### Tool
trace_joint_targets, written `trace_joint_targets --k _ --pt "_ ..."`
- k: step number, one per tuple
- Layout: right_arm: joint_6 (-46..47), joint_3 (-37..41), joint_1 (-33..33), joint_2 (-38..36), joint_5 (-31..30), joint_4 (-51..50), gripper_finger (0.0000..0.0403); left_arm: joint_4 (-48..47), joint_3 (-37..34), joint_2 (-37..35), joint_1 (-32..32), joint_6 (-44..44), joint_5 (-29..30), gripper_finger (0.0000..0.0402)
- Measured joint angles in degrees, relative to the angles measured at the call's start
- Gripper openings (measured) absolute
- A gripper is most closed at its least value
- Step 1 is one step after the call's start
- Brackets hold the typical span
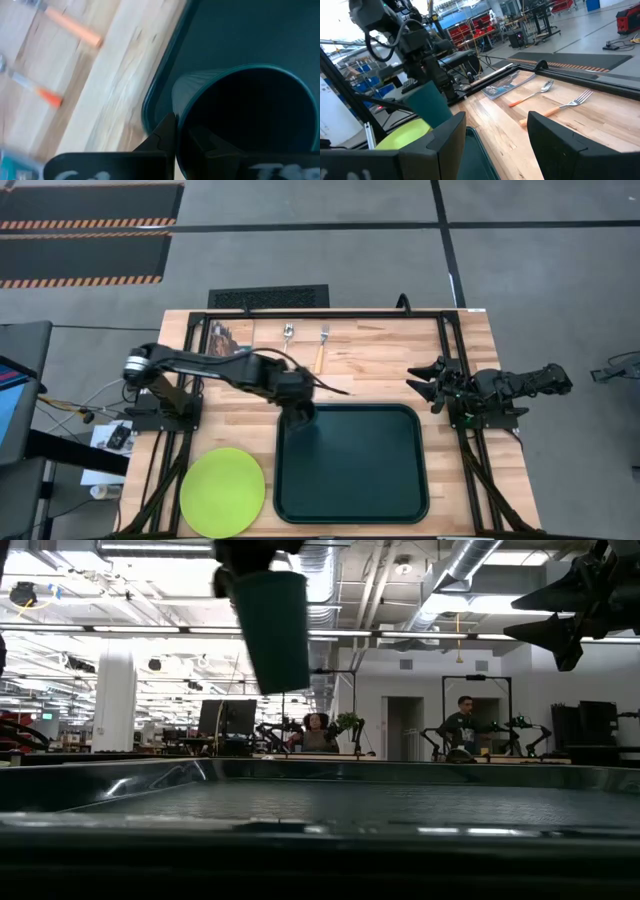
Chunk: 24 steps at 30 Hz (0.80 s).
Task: Pick and place plate/cup/fork/spoon on tray
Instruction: Put the dark blue cup on the top left of the black tray
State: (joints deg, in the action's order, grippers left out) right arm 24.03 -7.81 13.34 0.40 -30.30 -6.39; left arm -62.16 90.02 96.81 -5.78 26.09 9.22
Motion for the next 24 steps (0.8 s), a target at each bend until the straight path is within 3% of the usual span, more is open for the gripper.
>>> trace_joint_targets --k 6,13,24 --pt "0.0 0.0 0.0 0.0 0.0 0.0 0.0239 2.4 0.6 5.2 2.7 -5.6 -6.2 0.0000" --pt "0.0 0.0 0.0 0.0 0.0 -0.2 0.0239 1.6 -0.2 5.5 5.7 -6.6 -5.9 0.0000" --pt "1.1 0.0 0.0 0.0 0.2 -1.6 0.0239 4.7 -0.2 5.7 5.3 -6.5 -5.5 0.0000"
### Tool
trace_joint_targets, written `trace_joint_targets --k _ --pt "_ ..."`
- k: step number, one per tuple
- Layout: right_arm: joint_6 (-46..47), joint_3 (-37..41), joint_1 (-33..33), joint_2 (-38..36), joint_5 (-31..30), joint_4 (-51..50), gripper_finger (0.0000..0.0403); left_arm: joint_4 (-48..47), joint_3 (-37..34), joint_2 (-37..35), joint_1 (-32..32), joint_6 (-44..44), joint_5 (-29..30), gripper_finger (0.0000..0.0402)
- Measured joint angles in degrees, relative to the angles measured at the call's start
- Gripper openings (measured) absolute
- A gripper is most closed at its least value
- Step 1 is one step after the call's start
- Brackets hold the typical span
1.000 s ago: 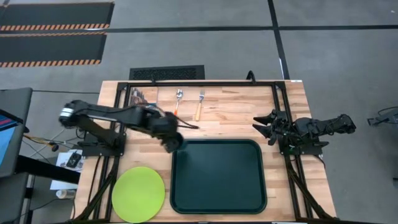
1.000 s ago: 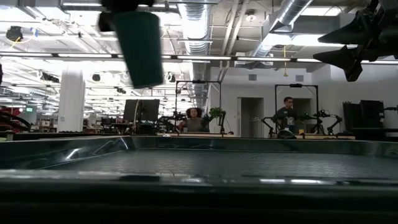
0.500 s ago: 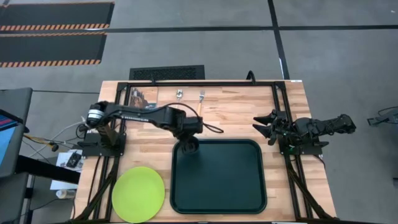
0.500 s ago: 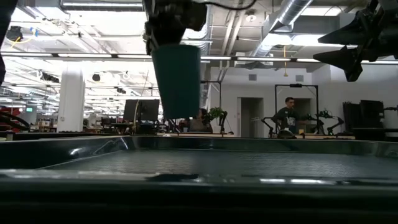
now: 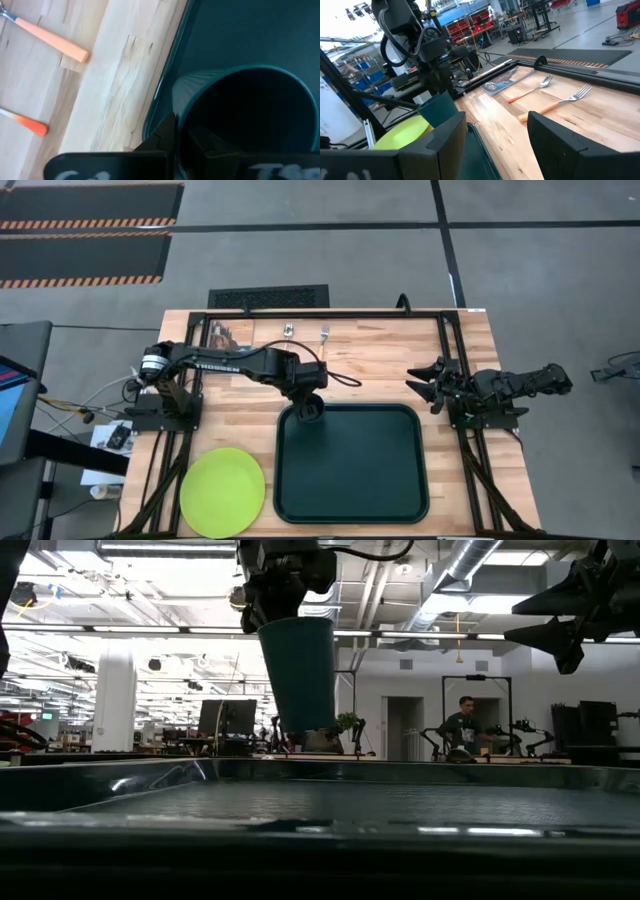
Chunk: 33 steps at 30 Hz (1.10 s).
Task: Pick and place plate/cup/fork/spoon on tray
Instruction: Put the dark blue cup on the top left of the black tray
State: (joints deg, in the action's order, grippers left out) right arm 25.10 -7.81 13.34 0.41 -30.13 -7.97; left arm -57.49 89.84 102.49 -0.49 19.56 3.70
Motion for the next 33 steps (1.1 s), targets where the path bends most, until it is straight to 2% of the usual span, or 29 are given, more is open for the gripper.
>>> trace_joint_targets --k 8,11,14,19,23,33 --pt "0.0 0.0 0.0 0.0 0.0 -0.7 0.0239 -3.6 -0.4 1.8 -0.8 0.5 -1.0 0.0000" --pt "0.0 0.0 0.0 0.0 0.1 -1.0 0.0239 0.0 -2.1 1.7 -1.5 1.1 -2.5 0.0000" --pt "0.0 0.0 0.0 0.0 0.1 -1.0 0.0239 -0.9 -5.0 1.8 -1.9 1.3 -3.1 0.0000" --pt "0.0 0.0 0.0 0.0 0.0 -0.8 0.0239 -0.5 -7.6 1.8 -1.7 2.3 -2.4 0.0000" --pt "0.0 0.0 0.0 0.0 0.0 -0.8 0.0239 -0.9 -7.6 1.8 -1.7 2.2 0.0 0.0000" --pt "0.0 0.0 0.0 -0.1 0.1 -1.0 0.0239 -1.4 -7.6 1.7 -1.4 1.9 0.7 0.0001"
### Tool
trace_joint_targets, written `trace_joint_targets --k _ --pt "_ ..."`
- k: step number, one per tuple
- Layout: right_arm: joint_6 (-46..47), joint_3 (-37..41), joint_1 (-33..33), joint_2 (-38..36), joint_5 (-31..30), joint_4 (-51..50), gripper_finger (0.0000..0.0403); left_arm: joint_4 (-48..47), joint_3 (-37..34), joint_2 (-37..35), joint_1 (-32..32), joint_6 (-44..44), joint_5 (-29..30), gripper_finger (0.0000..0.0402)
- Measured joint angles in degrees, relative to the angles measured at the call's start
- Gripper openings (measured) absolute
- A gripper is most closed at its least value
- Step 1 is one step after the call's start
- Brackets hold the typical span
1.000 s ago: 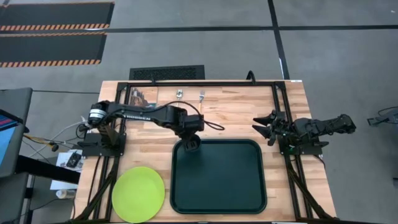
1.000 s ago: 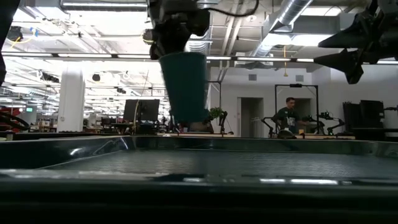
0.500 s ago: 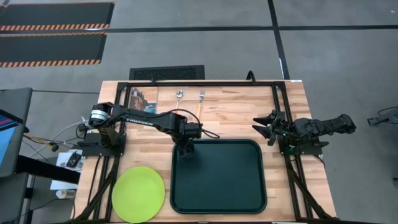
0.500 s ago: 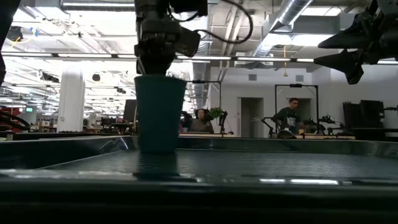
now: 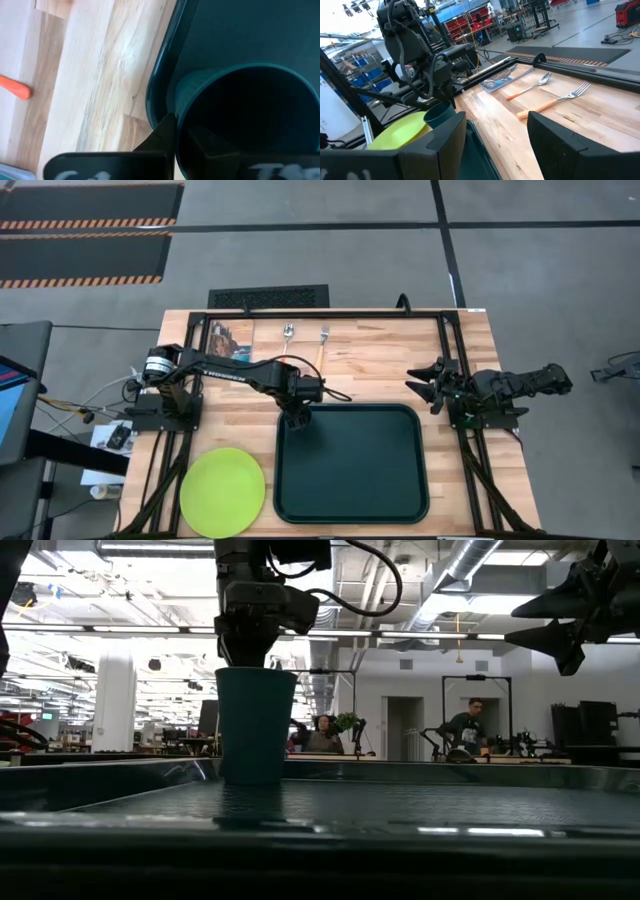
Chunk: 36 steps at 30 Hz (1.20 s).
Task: Pick and place plate/cup/fork/spoon on tray
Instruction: Put the dark blue cup on the top left of the black tray, then put the light orange fork on the black tray to the bottom right of the dark blue glass
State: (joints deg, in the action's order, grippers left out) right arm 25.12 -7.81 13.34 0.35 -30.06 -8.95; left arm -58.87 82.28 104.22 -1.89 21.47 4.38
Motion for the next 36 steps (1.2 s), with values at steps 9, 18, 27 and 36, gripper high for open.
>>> trace_joint_targets --k 9,18,27,36 --pt "1.7 0.0 0.0 0.0 0.4 -4.1 0.0239 -0.2 -0.1 0.0 -0.1 -0.7 1.3 0.0085" --pt "2.5 0.0 0.0 0.0 3.2 -4.0 0.0239 0.4 1.4 0.0 -0.1 -0.9 2.5 0.0217" --pt "5.0 0.0 -1.9 0.5 1.6 2.9 0.0239 -4.8 9.0 0.1 -0.1 -0.9 2.6 0.0262" --pt "3.3 -3.6 -9.4 15.9 -1.4 17.5 0.0239 -19.2 24.4 -1.6 -1.5 -0.8 14.0 0.0262"
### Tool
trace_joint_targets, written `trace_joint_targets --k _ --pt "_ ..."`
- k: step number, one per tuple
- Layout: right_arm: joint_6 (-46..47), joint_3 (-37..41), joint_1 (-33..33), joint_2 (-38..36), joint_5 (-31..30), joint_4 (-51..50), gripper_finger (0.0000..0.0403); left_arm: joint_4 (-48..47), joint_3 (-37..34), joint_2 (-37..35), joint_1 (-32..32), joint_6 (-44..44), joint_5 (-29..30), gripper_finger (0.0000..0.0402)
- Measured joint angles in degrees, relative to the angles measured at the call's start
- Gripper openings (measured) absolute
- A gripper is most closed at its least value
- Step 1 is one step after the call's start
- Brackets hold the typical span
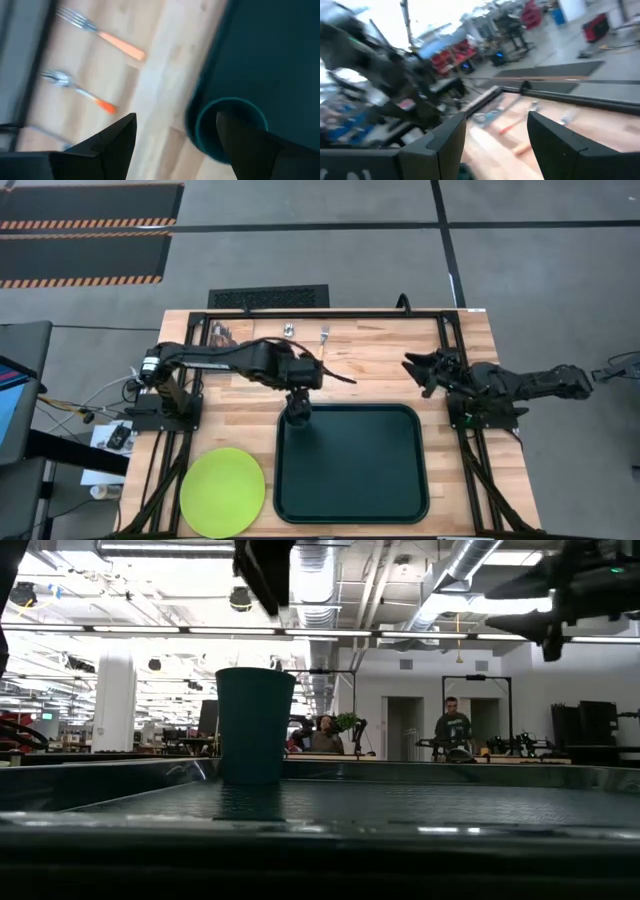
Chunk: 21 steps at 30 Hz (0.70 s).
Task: Pick and place plate/cup/fork/spoon on tray
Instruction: Put the light orange fork on the black tray to the bottom right of the dark blue glass
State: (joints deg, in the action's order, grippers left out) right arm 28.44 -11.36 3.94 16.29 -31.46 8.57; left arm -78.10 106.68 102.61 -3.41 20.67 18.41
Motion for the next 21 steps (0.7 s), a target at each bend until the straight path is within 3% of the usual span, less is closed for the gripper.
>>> trace_joint_targets --k 3,10,21 --pt "0.0 -4.9 -3.3 10.4 -0.1 0.0 0.0239 -2.3 3.3 -2.3 -0.5 1.5 3.8 0.0262" --pt "0.1 -18.8 -9.5 39.7 -0.1 -0.4 0.0239 -2.4 3.7 -10.3 -0.8 6.9 9.9 0.0262" --pt "1.5 -42.1 -13.6 80.4 -0.1 5.0 0.0239 -2.8 3.7 -17.1 -4.6 10.2 20.7 0.0262"
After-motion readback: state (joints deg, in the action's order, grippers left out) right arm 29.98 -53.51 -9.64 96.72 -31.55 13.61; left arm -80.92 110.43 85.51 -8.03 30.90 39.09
